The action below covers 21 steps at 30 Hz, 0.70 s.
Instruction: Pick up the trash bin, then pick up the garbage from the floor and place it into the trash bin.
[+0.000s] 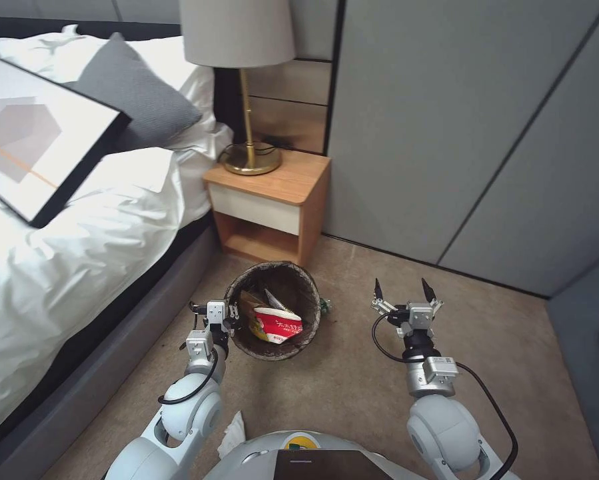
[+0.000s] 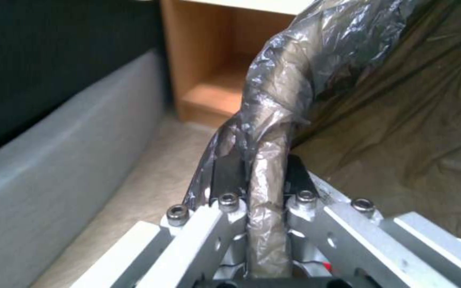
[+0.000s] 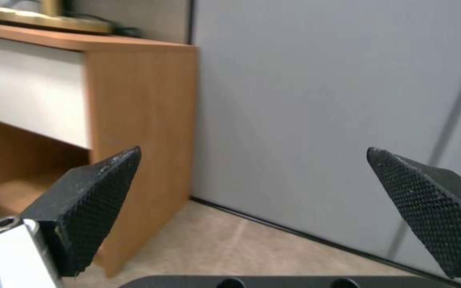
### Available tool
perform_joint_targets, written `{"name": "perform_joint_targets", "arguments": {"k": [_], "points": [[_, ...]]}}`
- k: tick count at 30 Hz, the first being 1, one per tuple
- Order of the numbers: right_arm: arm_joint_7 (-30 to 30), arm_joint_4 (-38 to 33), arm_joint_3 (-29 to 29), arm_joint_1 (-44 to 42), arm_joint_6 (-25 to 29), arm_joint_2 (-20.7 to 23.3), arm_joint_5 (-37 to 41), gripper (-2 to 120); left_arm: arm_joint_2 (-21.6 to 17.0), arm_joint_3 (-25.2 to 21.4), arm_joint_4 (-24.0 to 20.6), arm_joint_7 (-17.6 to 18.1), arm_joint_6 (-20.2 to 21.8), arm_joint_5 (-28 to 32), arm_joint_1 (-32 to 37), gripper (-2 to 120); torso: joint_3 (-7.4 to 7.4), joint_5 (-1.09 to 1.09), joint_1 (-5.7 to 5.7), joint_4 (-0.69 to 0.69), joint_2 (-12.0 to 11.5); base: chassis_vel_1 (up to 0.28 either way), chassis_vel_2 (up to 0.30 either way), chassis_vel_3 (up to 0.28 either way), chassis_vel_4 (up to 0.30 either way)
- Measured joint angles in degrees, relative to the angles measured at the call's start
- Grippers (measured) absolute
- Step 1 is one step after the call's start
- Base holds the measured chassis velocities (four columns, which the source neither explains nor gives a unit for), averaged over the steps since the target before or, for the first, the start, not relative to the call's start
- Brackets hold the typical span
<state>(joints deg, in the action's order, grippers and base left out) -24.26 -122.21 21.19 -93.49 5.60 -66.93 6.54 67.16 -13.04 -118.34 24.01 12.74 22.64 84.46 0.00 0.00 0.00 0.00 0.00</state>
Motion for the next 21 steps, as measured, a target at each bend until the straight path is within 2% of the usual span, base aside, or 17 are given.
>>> {"name": "perform_joint_targets", "arguments": {"k": [21], "points": [[-1.09, 0.51, -0.57, 0.68, -0.12, -0.72, -0.29, 100, 0.17, -0.18, 0.12, -0.04, -0.30, -1.15, 0.07, 2, 0.00, 0.00, 0.00, 0.00, 0.00, 0.114, 0.114, 0.131, 0.127]]}}
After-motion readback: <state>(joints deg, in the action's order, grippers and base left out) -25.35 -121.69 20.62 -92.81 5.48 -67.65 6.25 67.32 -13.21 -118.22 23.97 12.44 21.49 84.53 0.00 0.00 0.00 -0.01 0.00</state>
